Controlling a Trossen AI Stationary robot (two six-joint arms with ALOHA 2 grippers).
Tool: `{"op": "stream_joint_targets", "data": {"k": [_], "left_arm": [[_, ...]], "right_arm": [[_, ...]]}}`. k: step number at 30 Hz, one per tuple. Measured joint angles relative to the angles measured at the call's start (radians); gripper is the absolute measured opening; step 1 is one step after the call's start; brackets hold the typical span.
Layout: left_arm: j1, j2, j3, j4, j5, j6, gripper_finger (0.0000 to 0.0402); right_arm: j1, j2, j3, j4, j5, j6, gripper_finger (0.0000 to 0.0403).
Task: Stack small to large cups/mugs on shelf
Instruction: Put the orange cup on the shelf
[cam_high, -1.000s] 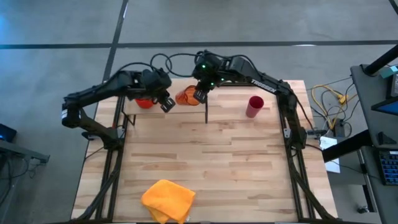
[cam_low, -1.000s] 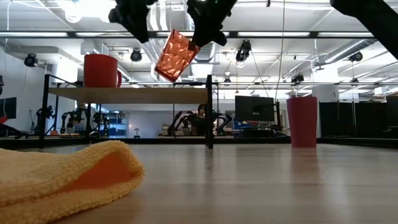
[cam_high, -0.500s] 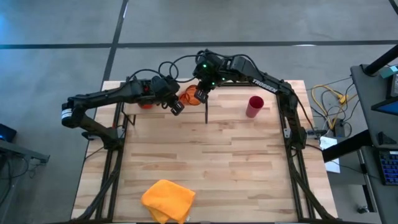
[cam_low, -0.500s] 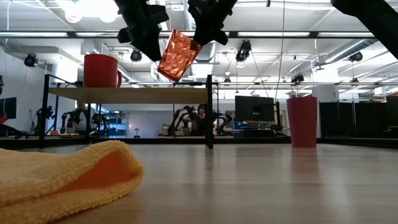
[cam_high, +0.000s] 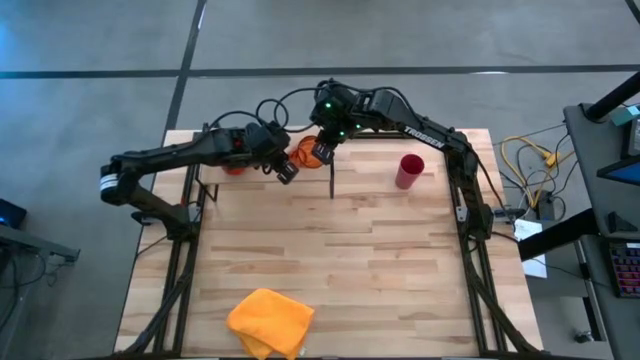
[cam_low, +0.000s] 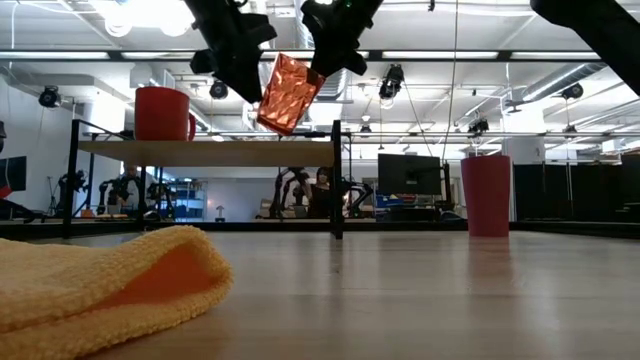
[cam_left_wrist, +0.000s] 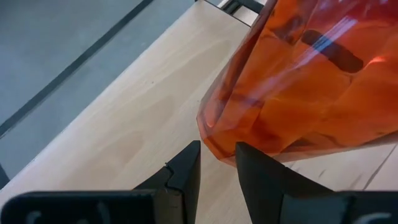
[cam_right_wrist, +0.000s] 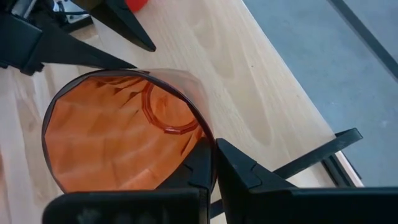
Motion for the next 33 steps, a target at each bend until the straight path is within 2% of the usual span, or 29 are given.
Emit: {"op": "stream_joint_targets", "data": {"k": [9, 14, 19, 25, 33], "left_arm": [[0.000, 0.047, -0.002, 0.077, 0.067, -0.020, 0.0090], [0.000, 0.059, -0.002, 0.118, 0.068, -0.020, 0.0090], [0.002, 0.062, -0.002, 0.116, 0.067, -0.020, 0.0090], [0.007, 0.062, -0.002, 0.113, 0.062, -0.020, 0.0090], [0.028, 0.053, -0.002, 0.109, 0.051, -0.012, 0.0090]], "right_arm": [[0.001, 0.000, 0.000, 0.015, -0.006, -0.028, 0.0041], [0.002, 0.001, 0.000, 0.034, -0.008, -0.031, 0.0060], [-0.003, 0.001, -0.005, 0.039, 0.010, -0.022, 0.0063], [-0.005, 0.001, -0.006, 0.052, 0.098, -0.025, 0.0063], [-0.011, 0.001, -0.007, 0.079, 0.105, -0.054, 0.0063]]}}
